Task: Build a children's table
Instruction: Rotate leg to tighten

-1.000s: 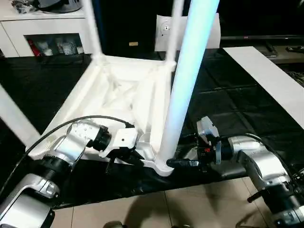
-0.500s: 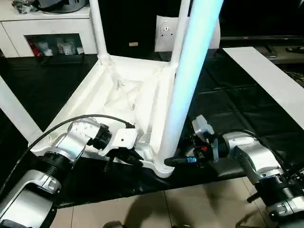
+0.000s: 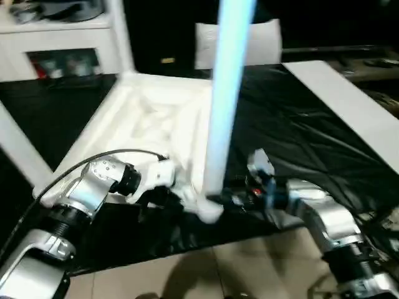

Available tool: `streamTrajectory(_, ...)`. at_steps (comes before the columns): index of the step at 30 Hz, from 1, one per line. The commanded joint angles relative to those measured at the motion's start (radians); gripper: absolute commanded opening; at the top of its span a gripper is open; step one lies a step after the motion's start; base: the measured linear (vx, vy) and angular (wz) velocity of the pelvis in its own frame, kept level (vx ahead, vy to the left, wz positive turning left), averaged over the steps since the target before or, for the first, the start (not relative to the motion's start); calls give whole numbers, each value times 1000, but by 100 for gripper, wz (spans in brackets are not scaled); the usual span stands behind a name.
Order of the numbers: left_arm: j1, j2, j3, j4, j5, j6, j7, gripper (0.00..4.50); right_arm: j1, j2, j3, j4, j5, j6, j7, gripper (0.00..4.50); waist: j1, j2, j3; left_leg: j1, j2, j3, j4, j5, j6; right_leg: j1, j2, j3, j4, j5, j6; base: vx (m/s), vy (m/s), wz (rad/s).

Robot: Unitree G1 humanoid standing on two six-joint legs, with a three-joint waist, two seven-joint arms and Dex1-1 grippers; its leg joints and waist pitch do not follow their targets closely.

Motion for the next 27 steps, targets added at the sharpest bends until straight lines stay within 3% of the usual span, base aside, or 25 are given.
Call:
streamTrajectory(1,18,-74,36,-60,-47,108,128,0,-5,76,22,8,-36,35,-129,195,-11,-3,-44,1,27,-24,-78,-340,-16,36,-82,28,-115,-678,-49,0,0,0)
streamTrajectory(4,41,-155,83,-131,-43,239,280,0,-18,172,1,28,-82,67,-325,193,-42,4,-44,-2,23,-33,-76,-376,-19,38,-83,8,-127,-709,-30,-23,12,-8)
streamTrajectory(8,51,-243,108,-181,-10,341,426,0,-52,247,-19,65,-118,81,-489,193,-77,11,-48,-4,30,-42,-81,-423,-1,46,-85,-15,-132,-594,-61,0,0,0)
streamTrajectory(10,45,-268,106,-179,6,350,467,0,-64,264,-22,79,-132,80,-531,193,-80,10,-49,-5,29,-40,-81,-416,10,47,-88,-16,-131,-556,-73,0,0,0)
streamTrajectory(12,38,-297,97,-181,22,362,507,0,-78,274,-17,94,-168,76,-570,193,-79,8,-48,3,26,-35,-78,-410,16,39,-89,-13,-134,-562,-77,0,0,0)
streamTrajectory(15,34,-300,78,-188,39,364,512,0,-83,287,-47,100,-162,81,-596,193,-76,12,-51,-7,29,-35,-82,-371,23,46,-90,-5,-124,-501,-96,0,0,0)
streamTrajectory(16,32,-293,70,-189,46,365,515,0,-83,289,-53,97,-153,76,-591,246,-75,12,-53,-8,31,-34,-83,-360,25,47,-89,-2,-119,-466,-105,0,0,0)
streamTrajectory(20,34,-254,59,-182,60,336,498,0,-60,272,-49,66,-138,50,-559,266,-68,13,-58,-8,31,-26,-80,-307,35,49,-89,6,-110,-385,-140,0,0,0)
streamTrajectory(25,51,-207,48,-189,57,277,427,0,-29,235,-64,34,-128,3,-511,317,-57,11,-59,-9,31,-24,-81,-272,41,51,-89,6,-110,-404,-128,0,0,0)
streamTrajectory(27,61,-174,34,-187,46,215,363,0,-12,202,-76,11,-108,-29,-459,340,-51,10,-63,-14,33,-24,-80,-235,50,56,-90,9,-104,-353,-138,0,0,0)
